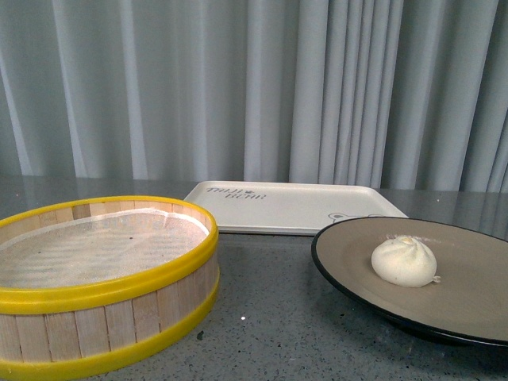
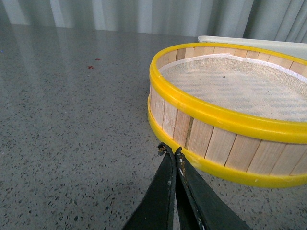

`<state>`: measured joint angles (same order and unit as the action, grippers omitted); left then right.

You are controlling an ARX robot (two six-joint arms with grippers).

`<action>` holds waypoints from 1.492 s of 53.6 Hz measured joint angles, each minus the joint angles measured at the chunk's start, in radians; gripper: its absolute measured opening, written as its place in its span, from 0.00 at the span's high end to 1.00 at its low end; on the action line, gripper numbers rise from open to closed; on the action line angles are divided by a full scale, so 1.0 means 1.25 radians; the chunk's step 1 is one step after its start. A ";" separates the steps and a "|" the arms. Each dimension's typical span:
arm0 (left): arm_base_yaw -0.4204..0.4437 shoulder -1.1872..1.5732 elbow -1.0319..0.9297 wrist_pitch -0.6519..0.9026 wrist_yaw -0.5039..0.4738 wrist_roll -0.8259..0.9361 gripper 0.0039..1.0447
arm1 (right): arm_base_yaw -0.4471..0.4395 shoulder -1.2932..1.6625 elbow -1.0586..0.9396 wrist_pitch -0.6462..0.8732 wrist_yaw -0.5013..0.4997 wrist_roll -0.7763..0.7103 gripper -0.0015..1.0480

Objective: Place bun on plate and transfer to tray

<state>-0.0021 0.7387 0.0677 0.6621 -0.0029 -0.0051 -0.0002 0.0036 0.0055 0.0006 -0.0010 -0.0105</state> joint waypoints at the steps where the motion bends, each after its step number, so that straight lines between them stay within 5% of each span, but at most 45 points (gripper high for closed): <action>1: 0.000 -0.010 -0.003 -0.007 0.000 0.000 0.96 | 0.000 0.000 0.000 0.000 0.000 0.000 0.08; 72: 0.000 -0.453 -0.033 -0.389 0.001 0.000 0.96 | 0.000 0.000 0.000 0.000 0.000 0.000 0.08; 80: 0.000 -0.583 -0.033 -0.525 0.002 0.000 0.96 | 0.000 0.000 0.000 0.000 0.000 0.000 0.08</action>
<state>-0.0021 0.0097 0.0261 0.0063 0.0002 -0.0048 -0.0002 0.0036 0.0055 0.0006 -0.0013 -0.0105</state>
